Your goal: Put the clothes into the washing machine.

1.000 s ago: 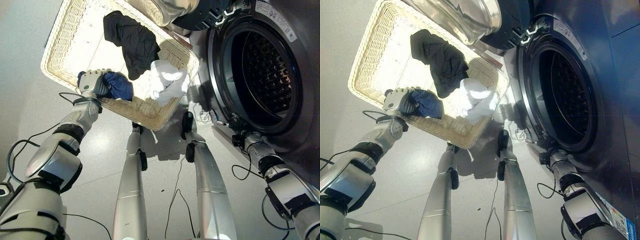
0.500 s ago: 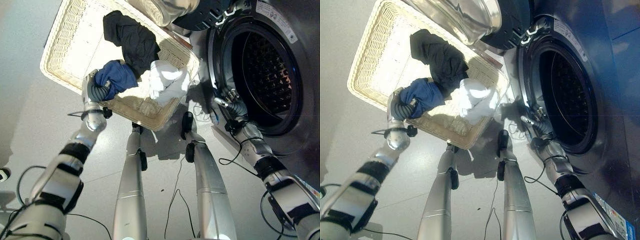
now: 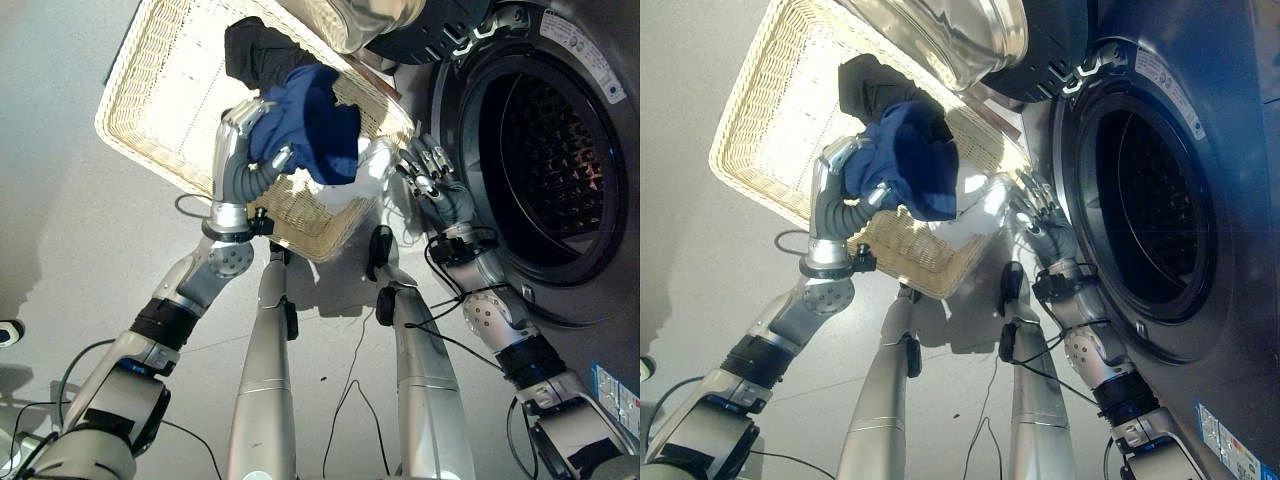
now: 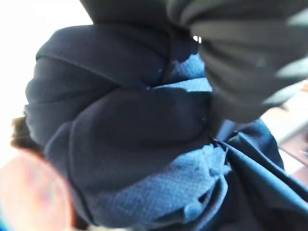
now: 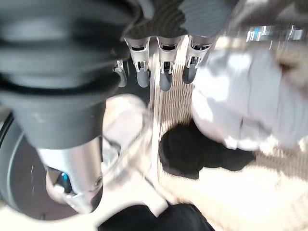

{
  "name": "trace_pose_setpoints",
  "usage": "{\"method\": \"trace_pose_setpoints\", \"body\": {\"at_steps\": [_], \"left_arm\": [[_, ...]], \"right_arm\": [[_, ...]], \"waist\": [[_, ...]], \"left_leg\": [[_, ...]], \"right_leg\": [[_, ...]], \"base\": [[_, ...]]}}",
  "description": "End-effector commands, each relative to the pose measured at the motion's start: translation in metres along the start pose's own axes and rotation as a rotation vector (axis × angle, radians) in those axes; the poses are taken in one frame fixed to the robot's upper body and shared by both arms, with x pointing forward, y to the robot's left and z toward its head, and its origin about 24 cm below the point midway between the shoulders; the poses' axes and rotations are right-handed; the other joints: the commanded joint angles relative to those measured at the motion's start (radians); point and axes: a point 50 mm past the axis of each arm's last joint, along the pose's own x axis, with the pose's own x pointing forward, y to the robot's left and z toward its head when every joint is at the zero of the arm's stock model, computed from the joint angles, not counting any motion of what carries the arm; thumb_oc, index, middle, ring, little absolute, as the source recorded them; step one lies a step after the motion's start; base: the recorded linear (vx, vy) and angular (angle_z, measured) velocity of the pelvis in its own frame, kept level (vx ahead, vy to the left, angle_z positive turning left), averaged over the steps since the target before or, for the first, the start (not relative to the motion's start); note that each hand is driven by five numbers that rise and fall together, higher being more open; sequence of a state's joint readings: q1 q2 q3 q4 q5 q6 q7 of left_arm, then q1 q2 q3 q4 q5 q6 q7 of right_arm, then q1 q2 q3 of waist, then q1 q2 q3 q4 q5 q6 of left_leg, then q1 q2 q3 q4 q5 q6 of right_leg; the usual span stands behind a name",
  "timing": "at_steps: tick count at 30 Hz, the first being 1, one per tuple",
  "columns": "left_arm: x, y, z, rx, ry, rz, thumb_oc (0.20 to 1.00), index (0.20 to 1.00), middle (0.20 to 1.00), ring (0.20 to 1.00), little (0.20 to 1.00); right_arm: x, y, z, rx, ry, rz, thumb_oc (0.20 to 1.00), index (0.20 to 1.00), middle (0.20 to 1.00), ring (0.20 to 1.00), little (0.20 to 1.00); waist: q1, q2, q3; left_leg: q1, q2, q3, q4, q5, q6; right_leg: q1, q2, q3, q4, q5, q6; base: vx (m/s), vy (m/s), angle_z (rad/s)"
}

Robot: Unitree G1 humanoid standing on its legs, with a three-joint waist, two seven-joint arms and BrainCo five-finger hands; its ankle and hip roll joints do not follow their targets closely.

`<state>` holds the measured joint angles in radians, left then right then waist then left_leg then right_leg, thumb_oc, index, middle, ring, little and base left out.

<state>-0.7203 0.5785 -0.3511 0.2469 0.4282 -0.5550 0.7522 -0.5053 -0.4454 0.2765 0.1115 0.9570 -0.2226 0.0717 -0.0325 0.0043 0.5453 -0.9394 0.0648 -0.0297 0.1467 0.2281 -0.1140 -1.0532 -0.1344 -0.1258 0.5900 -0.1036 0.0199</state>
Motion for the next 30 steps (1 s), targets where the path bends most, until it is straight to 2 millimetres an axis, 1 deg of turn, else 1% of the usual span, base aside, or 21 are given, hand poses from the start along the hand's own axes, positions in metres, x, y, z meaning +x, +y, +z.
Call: {"method": "trace_pose_setpoints", "body": {"at_steps": [1,2,3,7,12,14,15,18,24,25,26,27,30], "left_arm": [[0.012,-0.007,0.029,-0.001,-0.2,-0.064,0.2,0.2,0.2,0.2,0.2],[0.012,-0.007,0.029,-0.001,-0.2,-0.064,0.2,0.2,0.2,0.2,0.2],[0.015,-0.009,0.033,0.009,-0.233,-0.08,0.2,0.2,0.2,0.2,0.2],[0.02,-0.016,0.043,0.022,-0.302,-0.121,0.2,0.2,0.2,0.2,0.2],[0.027,-0.024,0.056,0.007,-0.367,-0.184,0.2,0.2,0.2,0.2,0.2],[0.027,-0.024,0.057,0.003,-0.373,-0.189,0.2,0.2,0.2,0.2,0.2],[0.026,-0.029,0.062,-0.005,-0.401,-0.212,0.2,0.2,0.2,0.2,0.2],[0.026,-0.034,0.068,-0.012,-0.43,-0.25,0.2,0.2,0.2,0.2,0.2],[0.026,-0.04,0.075,-0.039,-0.462,-0.321,0.2,0.2,0.2,0.2,0.2],[0.026,-0.04,0.075,-0.039,-0.463,-0.323,0.2,0.2,0.2,0.2,0.2],[0.026,-0.041,0.076,-0.048,-0.464,-0.335,0.2,0.2,0.2,0.2,0.2],[0.025,-0.042,0.078,-0.052,-0.467,-0.342,0.2,0.2,0.2,0.2,0.2],[0.026,-0.045,0.08,-0.056,-0.474,-0.361,0.2,0.2,0.2,0.2,0.2]], "right_arm": [[-0.002,0.021,0.004,0.089,0.021,0.154,1.0,1.0,1.0,1.0,1.0],[-0.002,0.021,0.005,0.089,0.021,0.154,1.0,1.0,1.0,1.0,1.0],[-0.001,0.028,0.003,0.106,0.039,0.188,1.0,1.0,1.0,1.0,1.0],[0.003,0.041,0.0,0.174,0.071,0.249,1.0,1.0,1.0,1.0,1.0],[0.008,0.057,0.002,0.235,0.071,0.321,1.0,1.0,1.0,1.0,1.0],[0.008,0.058,0.002,0.239,0.07,0.326,1.0,1.0,1.0,1.0,1.0],[0.01,0.064,0.003,0.258,0.06,0.344,1.0,1.0,1.0,1.0,1.0],[0.012,0.07,0.006,0.283,0.042,0.36,1.0,1.0,1.0,1.0,1.0],[0.015,0.077,0.01,0.332,0.019,0.394,1.0,1.0,1.0,1.0,1.0],[0.015,0.077,0.011,0.335,0.019,0.395,0.906,0.906,0.906,0.906,0.906],[0.014,0.077,0.011,0.344,0.015,0.401,0.464,0.464,0.464,0.464,0.464],[0.015,0.079,0.012,0.351,0.012,0.408,0.2,0.2,0.2,0.2,0.2],[0.015,0.081,0.013,0.364,-0.004,0.421,0.2,0.2,0.2,0.2,0.2]], "waist": [[0.022,-0.021,-0.025],[0.022,-0.021,-0.025],[0.023,-0.021,-0.025],[0.025,-0.019,-0.025],[0.026,-0.017,-0.025],[0.027,-0.017,-0.025],[0.029,-0.015,-0.025],[0.03,-0.014,-0.025],[0.03,-0.013,-0.025],[0.03,-0.012,-0.025],[0.029,-0.013,-0.025],[0.03,-0.013,-0.025],[0.029,-0.014,-0.025]], "left_leg": [[-0.001,-0.054,0.036,0.117,-0.148,0.01],[-0.001,-0.054,0.036,0.117,-0.148,0.01],[0.002,-0.054,0.036,0.116,-0.148,0.01],[0.002,-0.056,0.037,0.116,-0.146,0.011],[0.001,-0.061,0.035,0.113,-0.144,0.01],[0.002,-0.062,0.035,0.112,-0.143,0.01],[0.001,-0.062,0.037,0.109,-0.142,0.009],[-0.001,-0.065,0.036,0.113,-0.142,0.009],[-0.008,-0.065,0.04,0.118,-0.142,0.01],[-0.008,-0.065,0.04,0.118,-0.142,0.01],[-0.007,-0.067,0.04,0.118,-0.142,0.01],[-0.007,-0.067,0.04,0.116,-0.141,0.01],[-0.008,-0.067,0.042,0.116,-0.139,0.01]], "right_leg": [[0.072,0.017,-0.033,-0.249,0.184,0.134],[0.072,0.017,-0.033,-0.249,0.184,0.134],[0.074,0.016,-0.035,-0.249,0.184,0.134],[0.073,0.012,-0.039,-0.248,0.186,0.136],[0.072,0.008,-0.045,-0.255,0.193,0.141],[0.072,0.008,-0.046,-0.256,0.195,0.141],[0.071,0.005,-0.051,-0.259,0.197,0.142],[0.069,0.002,-0.053,-0.26,0.201,0.144],[0.06,-0.001,-0.054,-0.257,0.205,0.146],[0.061,-0.001,-0.054,-0.257,0.206,0.146],[0.062,-0.002,-0.055,-0.259,0.208,0.147],[0.062,-0.001,-0.056,-0.26,0.208,0.147],[0.059,-0.001,-0.057,-0.26,0.212,0.148]], "base": [[0.0,0.0,0.0],[0.0,0.0,0.0],[0.0,0.0,0.0],[0.0,0.0,0.0],[0.01,-0.021,0.01],[0.01,-0.016,0.05],[0.01,-0.022,0.05],[0.0,0.0,0.0],[0.0,0.0,0.0],[0.0,0.0,0.0],[0.0,0.0,0.0],[0.0,0.0,0.0],[0.0,0.0,0.0]]}}
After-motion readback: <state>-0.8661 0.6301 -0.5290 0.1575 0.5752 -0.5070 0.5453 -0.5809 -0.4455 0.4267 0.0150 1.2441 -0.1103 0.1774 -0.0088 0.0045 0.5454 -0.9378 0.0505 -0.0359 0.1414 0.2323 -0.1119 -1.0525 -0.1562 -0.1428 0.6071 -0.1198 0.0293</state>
